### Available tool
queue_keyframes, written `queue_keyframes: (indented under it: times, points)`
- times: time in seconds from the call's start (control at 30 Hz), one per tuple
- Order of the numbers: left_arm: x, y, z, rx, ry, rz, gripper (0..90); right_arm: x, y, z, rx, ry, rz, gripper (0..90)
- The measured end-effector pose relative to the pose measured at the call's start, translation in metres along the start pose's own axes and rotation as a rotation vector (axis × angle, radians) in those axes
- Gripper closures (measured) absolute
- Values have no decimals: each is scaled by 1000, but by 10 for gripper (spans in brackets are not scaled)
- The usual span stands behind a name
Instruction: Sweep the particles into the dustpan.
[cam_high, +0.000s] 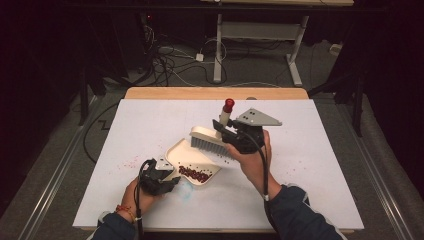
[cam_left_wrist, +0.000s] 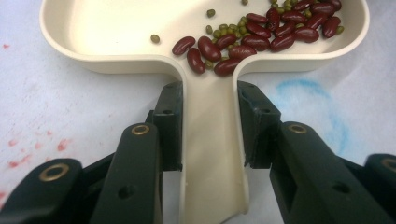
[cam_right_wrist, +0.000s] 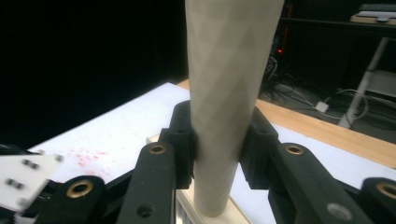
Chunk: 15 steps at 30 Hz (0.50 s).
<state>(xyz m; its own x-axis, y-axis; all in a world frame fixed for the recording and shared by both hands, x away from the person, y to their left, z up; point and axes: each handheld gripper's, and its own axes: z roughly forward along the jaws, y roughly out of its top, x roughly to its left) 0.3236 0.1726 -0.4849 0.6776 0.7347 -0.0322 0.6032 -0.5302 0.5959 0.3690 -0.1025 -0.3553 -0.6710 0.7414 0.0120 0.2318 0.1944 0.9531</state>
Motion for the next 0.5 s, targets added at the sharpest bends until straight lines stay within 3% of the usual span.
queue_keyframes:
  times: [0.1, 0.23, 0.33, 0.43, 0.5]
  points:
    - [0, -3, -3, 3, -3, 9, 635, -14, -1, -11, 4, -26, -13, 701]
    - [-1, -7, -5, 7, -7, 12, 635, -31, -8, -18, 21, -105, -53, 701]
    - [-3, -8, -6, 8, -5, 14, 634, -39, -12, -20, 29, -123, -42, 701]
    - [-7, -9, -7, 12, -8, 22, 634, -50, -24, -20, 48, -193, -52, 701]
    - [-9, -10, -8, 11, -9, 29, 634, -52, -27, -20, 57, -200, -51, 701]
